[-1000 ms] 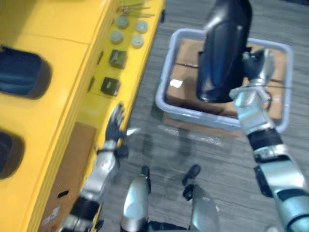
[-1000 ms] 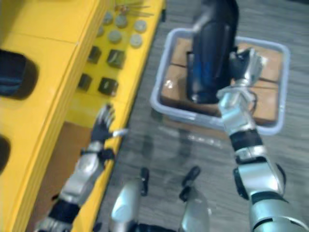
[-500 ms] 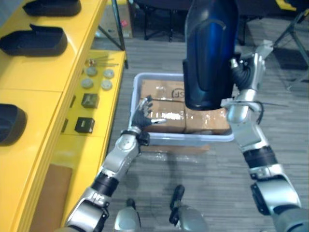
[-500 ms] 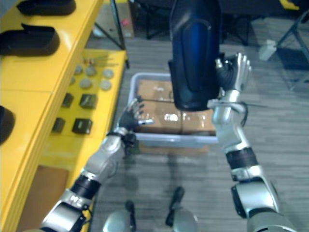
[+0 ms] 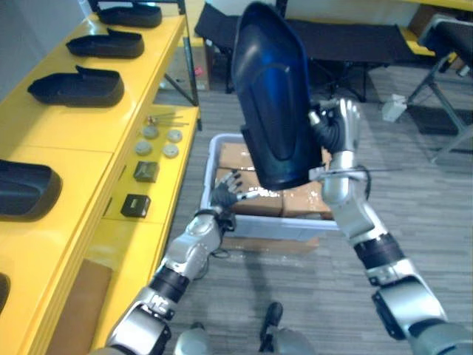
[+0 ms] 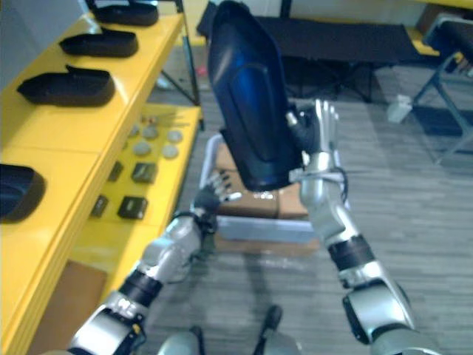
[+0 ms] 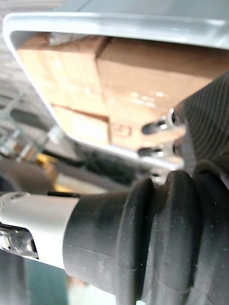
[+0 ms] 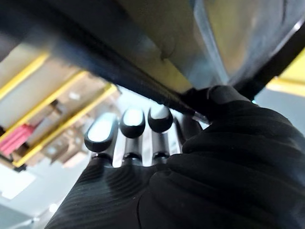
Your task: Walk over and take plastic housings, then place them on the shelf
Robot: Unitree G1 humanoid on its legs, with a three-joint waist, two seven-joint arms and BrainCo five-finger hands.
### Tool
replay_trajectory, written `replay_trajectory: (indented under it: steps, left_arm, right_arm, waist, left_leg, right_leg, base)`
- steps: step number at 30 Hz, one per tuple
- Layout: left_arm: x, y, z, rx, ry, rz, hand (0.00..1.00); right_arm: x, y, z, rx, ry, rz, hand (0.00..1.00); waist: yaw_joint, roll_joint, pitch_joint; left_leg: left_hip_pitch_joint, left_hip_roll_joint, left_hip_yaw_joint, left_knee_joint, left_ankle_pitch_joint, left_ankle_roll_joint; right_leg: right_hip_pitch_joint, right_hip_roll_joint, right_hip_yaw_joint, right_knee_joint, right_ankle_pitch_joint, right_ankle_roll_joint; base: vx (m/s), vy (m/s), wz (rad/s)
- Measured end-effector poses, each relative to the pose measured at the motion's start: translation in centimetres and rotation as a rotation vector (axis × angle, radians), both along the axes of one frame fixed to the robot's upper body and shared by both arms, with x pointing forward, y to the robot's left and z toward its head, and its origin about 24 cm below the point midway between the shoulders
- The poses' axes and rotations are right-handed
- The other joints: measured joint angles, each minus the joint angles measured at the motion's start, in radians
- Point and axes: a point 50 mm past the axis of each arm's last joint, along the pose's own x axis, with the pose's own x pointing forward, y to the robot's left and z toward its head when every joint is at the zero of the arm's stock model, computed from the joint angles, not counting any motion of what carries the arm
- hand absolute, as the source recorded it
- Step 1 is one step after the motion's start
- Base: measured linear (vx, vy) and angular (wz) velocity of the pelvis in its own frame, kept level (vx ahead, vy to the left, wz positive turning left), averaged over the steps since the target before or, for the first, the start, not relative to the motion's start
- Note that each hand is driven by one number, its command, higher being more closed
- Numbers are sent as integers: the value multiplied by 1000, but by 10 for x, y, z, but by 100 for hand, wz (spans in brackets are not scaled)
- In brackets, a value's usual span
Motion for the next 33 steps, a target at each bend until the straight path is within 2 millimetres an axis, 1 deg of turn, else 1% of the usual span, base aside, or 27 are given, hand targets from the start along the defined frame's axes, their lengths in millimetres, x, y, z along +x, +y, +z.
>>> replay_trajectory:
  steps: [2, 7, 11, 15, 19, 24, 27, 29, 30, 33]
  left_arm:
    - [0, -5, 3, -53, 2, -16, 0]
    - [2, -11, 13, -214, 1, -57, 0]
    - [1, -16, 16, -280, -7, -80, 0]
    - [2, -13, 18, -335, -9, -63, 0]
    - [2, -13, 20, -332, -10, -49, 0]
    - [2, -12, 22, -315, -6, -16, 0]
    - [2, -10, 21, -245, -18, 22, 0]
    - [3, -8, 22, -232, -21, 47, 0]
    - [4, -7, 22, -223, -25, 55, 100]
    - [3, -5, 19, -195, -18, 81, 100]
  right_arm:
    - [2, 1, -8, -30, 36, -4, 100]
    - [3, 11, -27, -67, 105, 22, 100]
    - [4, 14, -33, -75, 127, 20, 100]
    - [6, 10, -40, -89, 154, 3, 100]
    - [6, 10, -41, -87, 158, 5, 100]
    - [3, 12, -46, -59, 164, 26, 100]
    - [-1, 18, -53, -19, 180, 56, 100]
    - [-5, 26, -60, 31, 202, 88, 100]
    - [-7, 28, -62, 40, 205, 97, 100]
    - [-13, 34, -66, 81, 196, 133, 100]
  waist:
    - [0, 0, -4]
    - [6, 0, -5]
    - [6, 0, -5]
    - [6, -15, -17]
    - [7, -29, -26]
    - [7, -31, -27]
    - [7, -31, -27]
    - [8, -31, -28]
    - [8, -31, -28]
    - [6, -32, -28]
  left_leg:
    - [0, -6, -1, -2, 3, 3]
    - [-2, -17, -4, -5, 8, 10]
    - [-3, -25, -13, -9, 11, 12]
    - [-5, -29, -26, -17, 14, 14]
    - [-7, -32, -28, -17, 14, 14]
    - [-7, -36, -29, -17, 15, 16]
    - [-7, -35, -29, -16, 16, 17]
    - [-7, -35, -28, -16, 16, 17]
    - [-7, -35, -28, -16, 16, 17]
    - [-5, -35, -27, -16, 16, 17]
  right_leg:
    - [1, -6, -4, 0, 3, 2]
    - [1, -19, -8, -1, 7, 6]
    - [1, -25, -10, -1, 9, 9]
    - [1, -26, -14, -1, 10, 10]
    - [1, -30, -15, -1, 11, 12]
    - [1, -34, -16, -1, 13, 13]
    - [1, -33, -15, -5, 13, 13]
    - [1, -33, -15, -9, 13, 13]
    - [1, -33, -14, -9, 13, 13]
    - [1, -33, -13, -10, 13, 13]
  base:
    - [-17, 51, 6]
    - [-18, 47, 3]
    - [1, 25, 3]
    - [24, 28, 8]
    - [17, 25, 2]
    - [-2, 13, 1]
    - [0, 0, 0]
    - [0, 0, 0]
    - [0, 0, 0]
    - [0, 0, 0]
